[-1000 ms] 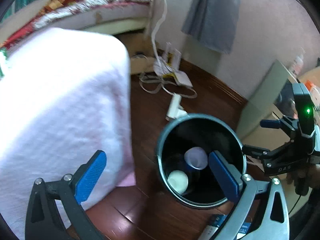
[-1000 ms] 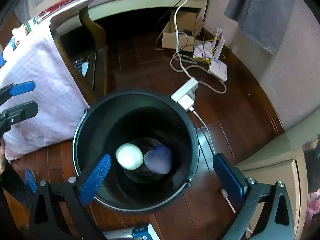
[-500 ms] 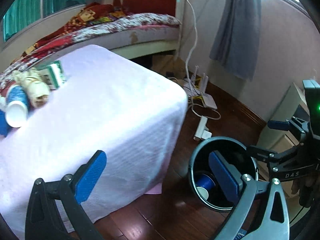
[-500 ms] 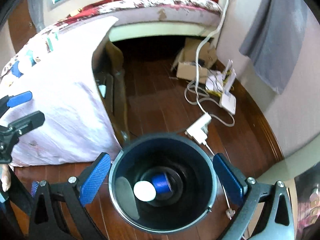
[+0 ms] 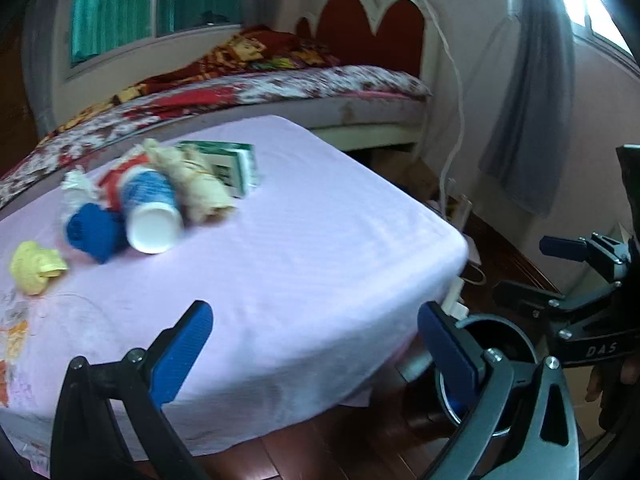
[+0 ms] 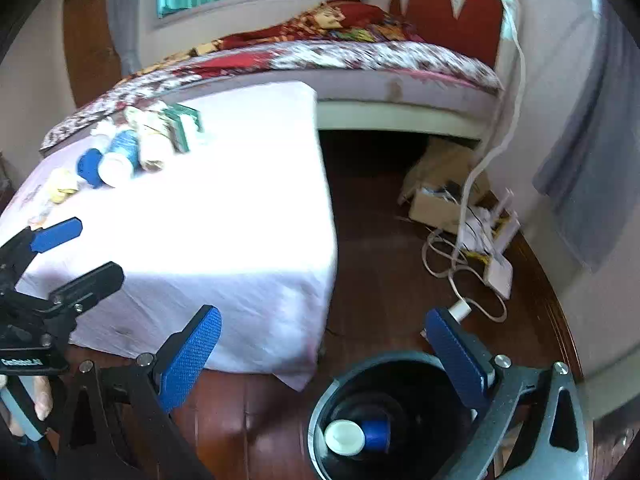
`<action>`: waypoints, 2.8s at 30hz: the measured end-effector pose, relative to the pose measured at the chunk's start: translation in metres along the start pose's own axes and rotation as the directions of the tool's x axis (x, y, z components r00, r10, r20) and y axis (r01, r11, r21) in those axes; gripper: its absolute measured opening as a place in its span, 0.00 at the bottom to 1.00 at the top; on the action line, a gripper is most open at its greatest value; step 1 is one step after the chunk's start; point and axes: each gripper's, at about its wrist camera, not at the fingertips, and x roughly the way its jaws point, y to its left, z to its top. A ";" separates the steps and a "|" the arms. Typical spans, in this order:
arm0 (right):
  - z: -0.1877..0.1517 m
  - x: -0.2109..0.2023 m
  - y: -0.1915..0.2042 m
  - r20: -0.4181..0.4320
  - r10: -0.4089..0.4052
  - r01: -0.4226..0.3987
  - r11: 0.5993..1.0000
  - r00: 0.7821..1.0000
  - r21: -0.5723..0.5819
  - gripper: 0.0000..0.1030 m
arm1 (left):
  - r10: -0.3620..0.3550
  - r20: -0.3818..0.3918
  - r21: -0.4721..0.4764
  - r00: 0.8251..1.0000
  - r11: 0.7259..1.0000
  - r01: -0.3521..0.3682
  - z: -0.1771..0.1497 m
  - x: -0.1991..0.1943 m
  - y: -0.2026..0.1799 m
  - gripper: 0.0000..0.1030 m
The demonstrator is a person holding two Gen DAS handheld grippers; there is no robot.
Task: Collect trash
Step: 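Move both tools back toward the items on the table, then grasp the yellow cloth with the left gripper while the right grasps the beige rolled cloth, then carry both cloths over the black bin and open both grippers to drop them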
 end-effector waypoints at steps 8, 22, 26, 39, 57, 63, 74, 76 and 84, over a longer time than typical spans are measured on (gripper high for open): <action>0.038 0.004 0.055 0.095 0.088 -0.085 0.996 0.992 -0.036 1.00 | 0.096 0.034 -0.077 0.995 0.993 -0.094 0.004 -0.017 0.056 0.99; 0.096 0.043 0.171 0.100 0.196 -0.179 0.972 0.976 -0.154 1.00 | 0.294 0.020 -0.244 0.955 0.928 -0.281 -0.010 -0.043 0.181 0.99; 0.105 0.057 0.192 0.092 0.225 -0.208 0.964 0.970 -0.163 1.00 | 0.334 -0.004 -0.266 0.943 0.908 -0.323 -0.014 -0.043 0.212 0.98; 0.133 0.114 0.188 0.054 0.156 -0.155 0.988 0.986 -0.028 0.69 | 0.343 -0.042 -0.299 0.938 0.892 -0.340 -0.009 -0.019 0.263 0.94; 0.143 0.175 0.191 -0.044 0.256 -0.257 0.966 0.966 -0.020 0.35 | 0.257 -0.161 -0.310 0.953 0.904 -0.296 0.006 0.044 0.287 0.60; 0.143 0.160 0.188 -0.024 0.287 -0.288 0.957 0.957 -0.038 0.21 | 0.249 -0.104 -0.299 0.963 0.916 -0.269 0.005 0.029 0.280 0.45; 0.135 0.099 0.168 0.042 0.240 -0.237 0.969 0.970 -0.077 0.21 | 0.276 0.052 -0.230 0.960 0.938 -0.258 0.016 -0.026 0.222 0.45; 0.131 0.087 0.161 0.055 0.218 -0.213 0.973 0.974 -0.084 0.21 | 0.255 0.058 -0.200 0.965 0.950 -0.240 0.018 -0.025 0.208 0.45; 0.113 0.048 0.122 0.081 0.144 -0.139 0.988 0.986 -0.072 0.21 | 0.148 0.066 -0.130 0.987 0.982 -0.139 0.025 -0.020 0.151 0.45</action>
